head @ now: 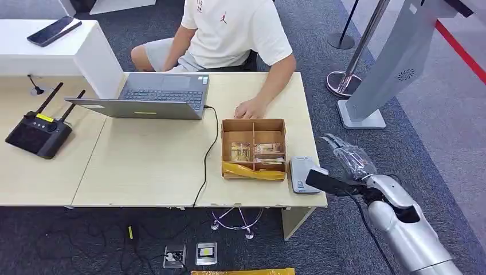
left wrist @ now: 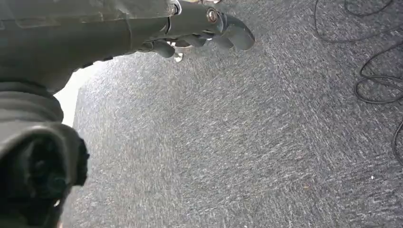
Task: Pass the card to the sensor for recognition and then transmit it.
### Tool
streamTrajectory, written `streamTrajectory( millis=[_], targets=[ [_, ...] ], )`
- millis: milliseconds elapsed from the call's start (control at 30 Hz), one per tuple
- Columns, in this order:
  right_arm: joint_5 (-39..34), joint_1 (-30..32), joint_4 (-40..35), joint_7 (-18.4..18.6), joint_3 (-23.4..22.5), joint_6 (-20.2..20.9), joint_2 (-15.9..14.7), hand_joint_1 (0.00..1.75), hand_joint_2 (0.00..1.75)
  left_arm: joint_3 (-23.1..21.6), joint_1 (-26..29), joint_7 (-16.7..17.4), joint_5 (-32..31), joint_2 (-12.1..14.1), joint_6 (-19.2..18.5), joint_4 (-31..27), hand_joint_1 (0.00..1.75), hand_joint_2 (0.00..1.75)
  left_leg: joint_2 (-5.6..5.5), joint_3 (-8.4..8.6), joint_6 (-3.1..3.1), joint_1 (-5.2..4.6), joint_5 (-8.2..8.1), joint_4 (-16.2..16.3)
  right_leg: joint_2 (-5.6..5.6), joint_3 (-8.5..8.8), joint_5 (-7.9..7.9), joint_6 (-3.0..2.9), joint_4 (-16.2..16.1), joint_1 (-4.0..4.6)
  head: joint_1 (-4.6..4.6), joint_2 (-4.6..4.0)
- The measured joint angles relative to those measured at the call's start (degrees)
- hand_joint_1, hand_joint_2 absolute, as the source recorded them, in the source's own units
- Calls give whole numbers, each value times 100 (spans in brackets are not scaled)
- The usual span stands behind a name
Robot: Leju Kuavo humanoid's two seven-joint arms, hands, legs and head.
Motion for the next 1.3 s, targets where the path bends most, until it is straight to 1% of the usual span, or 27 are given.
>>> streamTrajectory(
  millis=[100,267,400,567,867,933,967,1000,1033,1067,1100,1200,1300],
  targets=[
    [61,-15,-20,-37,112,-103,127,0,175,-7,-15,0,-11,0,0,0,0,0,-1,-2,0,0,0,-1,0,0,0,0,0,0,2,0],
    [168,-105,26,-120,280,-409,413,0,175,-46,-44,0,-28,-4,-7,0,0,0,0,-1,0,0,1,0,0,0,0,0,1,1,2,0],
    [153,-165,94,-134,381,-457,566,0,175,-55,-52,0,-35,-7,-9,0,0,0,-1,-2,0,0,1,0,-1,0,0,0,1,1,2,0],
    [63,-272,291,-221,490,-628,741,0,175,-94,-110,11,-164,-7,-90,-2,0,0,-2,-3,0,0,1,0,-4,-1,0,0,1,0,4,0],
    [55,-286,325,-221,505,-647,765,0,175,-100,-120,11,-177,-7,-105,-2,0,0,-3,-3,0,0,1,0,-3,-1,0,0,1,0,4,0],
    [41,-321,396,-236,534,-680,820,0,175,-133,-132,20,-186,-4,-122,-2,0,0,-2,-4,0,0,1,-1,-3,0,0,0,1,0,2,0],
    [26,-352,522,-312,568,-765,916,0,175,-186,-153,31,-190,-7,-122,-2,0,0,-1,-3,0,0,1,-1,-3,-1,0,0,1,1,0,0],
    [37,-427,802,-441,667,-1001,1136,0,175,-225,-178,67,-156,-9,-105,-6,0,0,1,-1,-1,2,2,-1,1,0,0,0,2,3,2,0],
    [39,-572,1136,-621,776,-1250,1432,0,175,213,-187,645,2691,-210,696,-22,0,0,0,-3,-1,2,1,-1,0,0,0,0,3,3,0,0],
    [24,-666,1309,-616,809,-1300,1541,0,175,793,-182,645,4090,-310,734,-22,0,0,3,0,-1,1,1,-1,5,-1,0,0,2,2,-2,0],
    [22,-694,1389,-614,820,-1314,1574,0,175,987,-166,645,4339,-345,734,-17,0,0,2,-3,-1,2,1,-1,4,-1,0,0,2,3,4,0],
    [4,-738,1572,-599,868,-1353,1646,0,175,1399,-84,645,4028,-448,723,-13,0,0,-14,-10,0,1,2,0,-14,-4,-1,0,-1,2,7,0],
    [-44,-768,1696,-597,890,-1419,1699,0,175,1832,-112,647,3873,-468,719,-13,0,0,-8,-8,0,0,2,0,-8,-2,0,0,-1,0,2,0]
  ],
)
